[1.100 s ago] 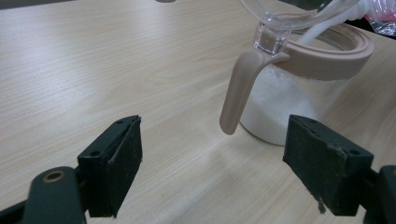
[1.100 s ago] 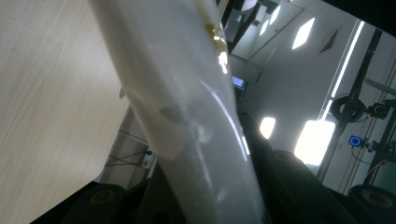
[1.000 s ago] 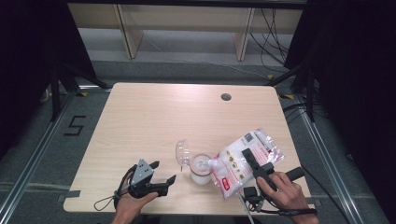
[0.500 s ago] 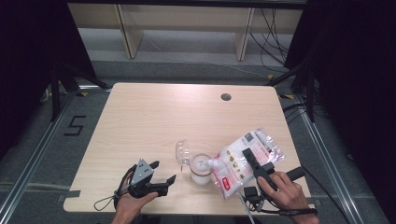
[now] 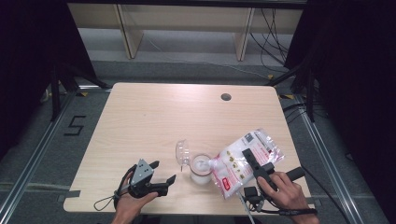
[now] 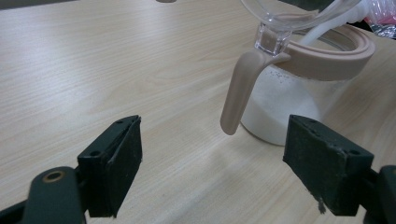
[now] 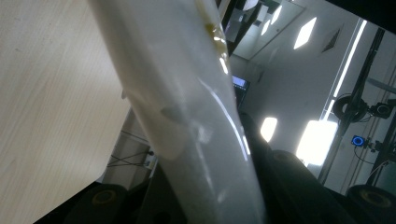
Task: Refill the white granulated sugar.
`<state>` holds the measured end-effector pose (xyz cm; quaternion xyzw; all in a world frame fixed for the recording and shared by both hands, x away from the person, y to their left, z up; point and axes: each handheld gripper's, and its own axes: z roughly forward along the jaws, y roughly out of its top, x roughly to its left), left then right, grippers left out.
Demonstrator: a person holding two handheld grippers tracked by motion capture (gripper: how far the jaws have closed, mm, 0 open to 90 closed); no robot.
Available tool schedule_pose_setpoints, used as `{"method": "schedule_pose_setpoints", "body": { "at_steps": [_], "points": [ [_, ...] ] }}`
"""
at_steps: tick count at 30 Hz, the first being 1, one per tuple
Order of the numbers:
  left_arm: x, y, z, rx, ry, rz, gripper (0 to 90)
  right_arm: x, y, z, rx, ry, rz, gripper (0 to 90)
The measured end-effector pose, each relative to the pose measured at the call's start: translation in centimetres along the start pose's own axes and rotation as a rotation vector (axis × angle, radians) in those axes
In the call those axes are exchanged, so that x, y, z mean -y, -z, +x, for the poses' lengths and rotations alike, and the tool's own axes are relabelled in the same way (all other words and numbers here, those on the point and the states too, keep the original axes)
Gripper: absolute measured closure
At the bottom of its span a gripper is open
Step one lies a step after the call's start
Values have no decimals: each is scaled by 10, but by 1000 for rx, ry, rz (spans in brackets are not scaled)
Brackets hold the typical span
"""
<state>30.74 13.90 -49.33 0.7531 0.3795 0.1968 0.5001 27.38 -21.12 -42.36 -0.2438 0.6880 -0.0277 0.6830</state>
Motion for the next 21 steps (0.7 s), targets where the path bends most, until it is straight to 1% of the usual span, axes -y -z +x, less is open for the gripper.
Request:
{"method": "schedule_pose_setpoints", "body": {
  "at_steps": [2, 3, 5, 6, 8, 9, 11, 13, 15, 17, 18, 19, 20, 21],
  "points": [
    [0, 0, 0, 2, 0, -1, 189, 0, 0, 0, -1, 2, 0, 782],
    [0, 0, 0, 1, 0, -1, 189, 0, 0, 0, -1, -4, 3, 782],
    [0, 0, 1, 5, -1, -1, 189, 0, 1, 2, 0, -32, 11, 783],
    [0, 0, 1, 5, -1, -3, 189, 1, 1, -1, 15, -9, 1, 784],
    [0, 0, 0, 3, -1, -1, 189, 1, 1, -2, 11, -5, 5, 783],
    [0, 0, 1, 4, -2, -2, 189, 1, 1, 1, 5, -51, 15, 783],
    [0, 0, 0, 1, 0, -2, 188, 1, 1, 1, 9, -54, 12, 784],
    [0, 0, 0, -2, 1, 0, 188, 1, 0, -3, 14, 5, -10, 784],
    [0, 0, 0, 0, -2, -1, 188, 1, 0, -1, 13, -18, -4, 784],
    [0, 0, 1, 5, 0, -3, 188, 1, 0, -1, 12, -18, -7, 784],
    [0, 0, 0, 2, 0, -1, 188, 1, 0, 1, 1, -38, 0, 785],
    [0, 0, 0, 3, -1, -2, 188, 1, 0, 1, 1, -45, 4, 785],
    [0, 0, 0, 4, 4, -7, 188, 1, 0, 0, 8, -27, -5, 785],
    [0, 0, 0, 3, -2, -3, 188, 2, 0, -1, 12, -21, -5, 785]
  ]
}}
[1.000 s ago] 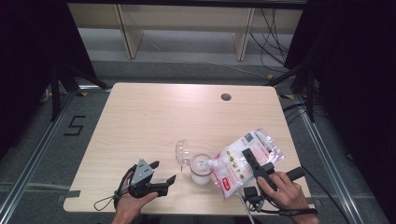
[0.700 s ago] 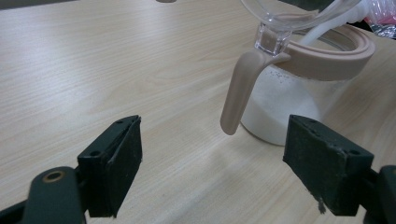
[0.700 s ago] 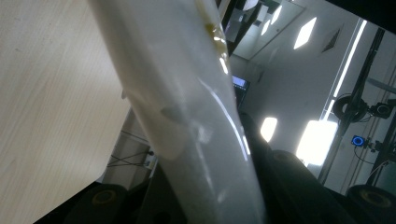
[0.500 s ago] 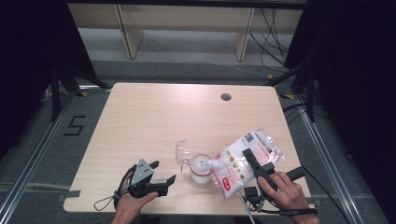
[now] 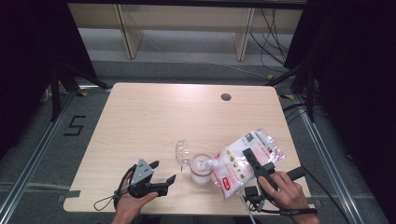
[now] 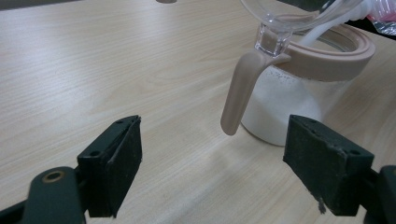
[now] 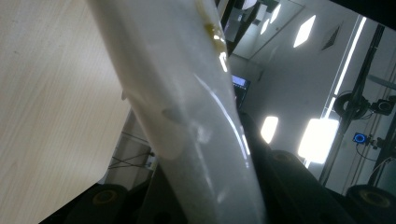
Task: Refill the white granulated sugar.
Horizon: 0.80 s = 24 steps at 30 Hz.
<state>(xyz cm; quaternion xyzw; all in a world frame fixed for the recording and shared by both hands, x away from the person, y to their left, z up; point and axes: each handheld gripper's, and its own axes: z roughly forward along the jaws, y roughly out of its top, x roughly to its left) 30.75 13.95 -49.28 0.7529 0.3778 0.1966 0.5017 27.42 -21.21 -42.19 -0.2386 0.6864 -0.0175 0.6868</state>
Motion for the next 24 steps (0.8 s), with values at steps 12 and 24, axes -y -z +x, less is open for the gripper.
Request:
{"method": "schedule_pose_setpoints", "body": {
  "at_steps": [12, 24],
  "points": [
    [0, 0, -1, -5, 21, -2, 188, 1, -1, 1, 1, -37, -12, 787],
    [0, 0, 0, 0, 6, -5, 189, 2, -3, 3, -12, -62, -37, 803]
  ]
}}
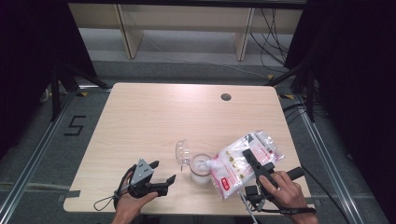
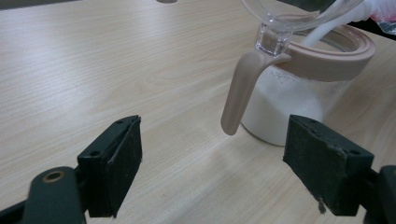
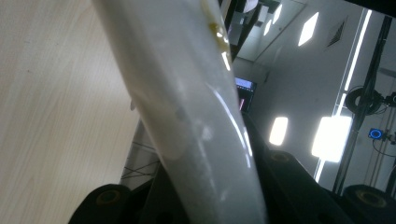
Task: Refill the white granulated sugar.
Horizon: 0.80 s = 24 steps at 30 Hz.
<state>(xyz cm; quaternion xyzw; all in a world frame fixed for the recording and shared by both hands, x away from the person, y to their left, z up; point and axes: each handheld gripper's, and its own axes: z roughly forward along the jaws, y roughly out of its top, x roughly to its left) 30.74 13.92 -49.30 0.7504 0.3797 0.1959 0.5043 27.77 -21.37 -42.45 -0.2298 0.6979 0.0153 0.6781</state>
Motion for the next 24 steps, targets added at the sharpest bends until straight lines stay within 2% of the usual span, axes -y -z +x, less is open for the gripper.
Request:
{"method": "schedule_pose_setpoints", "body": {
  "at_steps": [1, 2, 3, 4, 5, 6, 8, 9, 10, 12, 13, 14, 17, 21, 22, 24],
  "points": [
    [0, 0, 1, 2, -13, 8, 189, 0, 0, 1, -3, -9, -2, 806],
    [0, 0, 1, 1, -3, 7, 189, 1, 0, 0, -12, -15, 6, 808],
    [0, 0, 0, -2, 1, 6, 189, 1, -1, 2, 1, -35, -11, 809],
    [0, 0, 1, 0, -8, 6, 191, 2, -1, 3, -11, -55, -15, 809],
    [0, 0, 0, -1, -7, 6, 191, 2, 0, 1, -24, -51, -7, 810],
    [0, 0, 0, 0, -3, 6, 191, 2, 0, 2, -31, -71, 0, 810],
    [0, 0, 0, 0, -5, 7, 192, 2, 0, 0, -21, -68, -14, 811],
    [0, 0, 0, 1, -2, 4, 192, 3, 1, 2, -38, -105, 1, 812],
    [0, 0, 0, 1, -5, 4, 192, 3, 0, 1, -32, -104, -14, 814],
    [0, 0, 0, 0, -5, 7, 192, 4, 0, 3, -51, -163, -10, 815],
    [0, 0, 0, 1, -5, 7, 192, 4, 0, 2, -45, -162, -19, 816],
    [0, 0, 0, 0, -8, 7, 192, 5, -1, 0, -32, -142, -41, 817],
    [0, 0, 0, 0, -5, 7, 193, 5, -1, 0, -37, -164, -52, 817],
    [0, 0, 0, 0, 1, 3, 193, 5, -1, 1, -39, -170, -59, 818],
    [0, 1, 0, -2, 5, 4, 193, 5, 0, 5, -59, -211, -45, 818],
    [0, 1, 0, -7, 1, 8, 193, 8, -1, 3, -54, -197, -56, 818]
  ]
}}
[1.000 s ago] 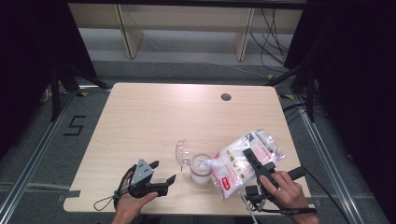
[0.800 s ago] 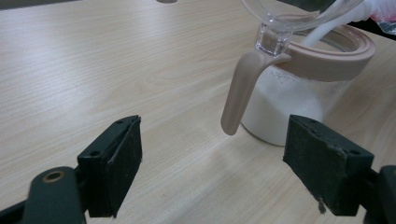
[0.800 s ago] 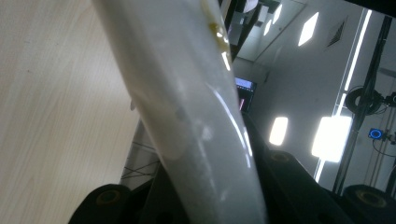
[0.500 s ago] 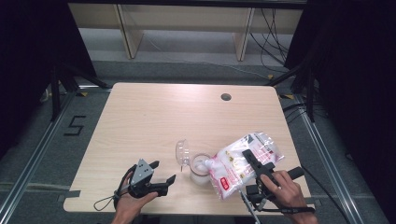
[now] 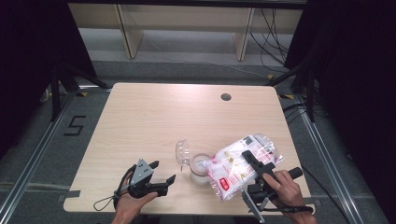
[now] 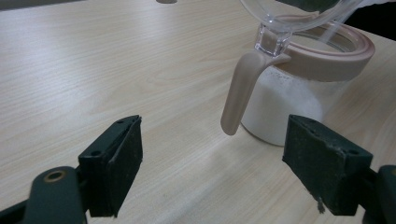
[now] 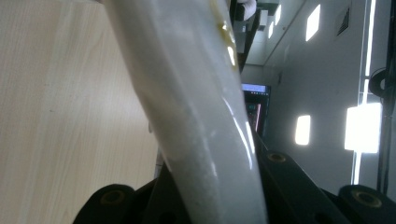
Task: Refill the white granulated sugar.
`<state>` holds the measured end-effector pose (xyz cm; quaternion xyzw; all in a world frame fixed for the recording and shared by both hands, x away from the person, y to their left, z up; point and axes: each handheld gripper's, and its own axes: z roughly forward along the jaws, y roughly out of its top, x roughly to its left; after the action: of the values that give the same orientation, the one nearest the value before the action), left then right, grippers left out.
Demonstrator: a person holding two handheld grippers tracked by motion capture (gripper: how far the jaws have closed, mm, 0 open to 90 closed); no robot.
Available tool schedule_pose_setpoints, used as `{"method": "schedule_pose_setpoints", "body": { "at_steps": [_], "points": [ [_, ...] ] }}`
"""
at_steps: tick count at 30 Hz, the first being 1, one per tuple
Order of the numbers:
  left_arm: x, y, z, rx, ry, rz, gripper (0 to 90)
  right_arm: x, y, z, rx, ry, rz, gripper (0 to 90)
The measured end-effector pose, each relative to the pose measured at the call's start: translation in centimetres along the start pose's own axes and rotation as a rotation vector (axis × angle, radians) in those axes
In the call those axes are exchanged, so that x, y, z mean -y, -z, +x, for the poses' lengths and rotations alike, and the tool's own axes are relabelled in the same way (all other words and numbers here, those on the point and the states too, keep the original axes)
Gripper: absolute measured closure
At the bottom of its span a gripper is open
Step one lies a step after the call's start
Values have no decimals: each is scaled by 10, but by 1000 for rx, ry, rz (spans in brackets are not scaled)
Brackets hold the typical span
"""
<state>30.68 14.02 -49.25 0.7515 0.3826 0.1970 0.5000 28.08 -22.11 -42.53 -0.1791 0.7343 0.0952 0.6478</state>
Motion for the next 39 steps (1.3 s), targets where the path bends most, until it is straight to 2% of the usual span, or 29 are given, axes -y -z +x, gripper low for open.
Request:
{"method": "schedule_pose_setpoints", "body": {
  "at_steps": [1, 2, 3, 4, 5, 7, 11, 12, 13, 16, 17, 18, 19, 21, 23, 26, 27, 28, 29, 30, 31, 32, 33, 34, 35, 36, 37, 38, 39],
  "points": [
    [0, 0, 0, 0, 1, 0, 193, 2, 0, 2, -2, -30, 3, 819],
    [0, 0, 0, 0, 1, 0, 193, 2, 0, 0, -2, -11, -2, 818],
    [0, 0, 0, 1, 0, -1, 193, 4, 0, 2, -9, -56, 9, 818],
    [0, 0, -1, 2, 9, -1, 193, 5, -1, 0, 5, -24, -7, 818],
    [0, 0, -1, 1, 12, -1, 193, 6, 0, 3, -10, -71, 3, 819],
    [0, 0, -1, 1, 11, -1, 194, 9, 1, 1, -1, -62, -9, 819],
    [0, 0, -1, 2, 1, -1, 195, 16, 2, 1, -19, -118, -10, 820],
    [0, 0, -1, 3, -3, -1, 195, 18, 1, 2, -25, -140, -17, 821],
    [0, 0, -1, 3, -2, -1, 196, 20, 1, 6, -36, -212, -12, 823],
    [0, 0, -1, 4, -3, -2, 197, 24, -1, 7, -53, -229, -20, 825],
    [0, 0, 0, 4, -3, -2, 197, 25, 0, 10, -59, -275, -11, 825],
    [0, 0, 0, 4, -3, 0, 197, 25, -1, 7, -53, -232, -27, 825],
    [0, 0, 0, 4, -3, 0, 198, 25, -1, 5, -51, -223, -29, 826],
    [0, 0, -1, 4, -1, -4, 198, 25, 0, 4, -52, -239, -34, 827],
    [0, 0, -1, 3, 3, -7, 200, 24, 1, 6, -54, -303, -34, 826],
    [0, 0, -1, 4, -6, -1, 201, 24, 1, 4, -62, -355, -67, 827],
    [0, 0, -1, 4, -4, -1, 201, 26, 0, 0, -57, -322, -85, 827],
    [0, 0, -1, 6, -6, 0, 202, 25, 1, 4, -72, -404, -72, 828],
    [0, 0, -1, 6, -7, 1, 203, 27, 0, -2, -60, -336, -90, 828],
    [0, 0, -1, 7, -7, 1, 204, 28, 0, 3, -79, -426, -84, 829],
    [0, 0, -1, 7, -7, 1, 205, 29, 0, 1, -76, -415, -94, 829],
    [0, 0, -1, 7, -7, 0, 205, 29, 1, 3, -84, -470, -89, 830],
    [0, 0, -1, 7, -7, 1, 206, 30, 1, 3, -89, -492, -92, 831],
    [0, 0, 0, 7, -8, 1, 209, 32, -1, 0, -83, -459, -108, 831],
    [0, 0, 0, 7, -10, 1, 210, 32, 0, 3, -92, -516, -100, 832],
    [0, 0, 0, 6, -10, 1, 211, 33, -1, 0, -86, -482, -113, 833],
    [0, 0, -1, 6, -8, 1, 211, 33, -1, 3, -96, -529, -106, 833],
    [0, 0, -1, 6, -8, 0, 211, 35, -2, 0, -92, -502, -119, 834],
    [0, 0, -1, 7, -10, 1, 211, 34, -2, 3, -100, -548, -117, 835]
  ]
}}
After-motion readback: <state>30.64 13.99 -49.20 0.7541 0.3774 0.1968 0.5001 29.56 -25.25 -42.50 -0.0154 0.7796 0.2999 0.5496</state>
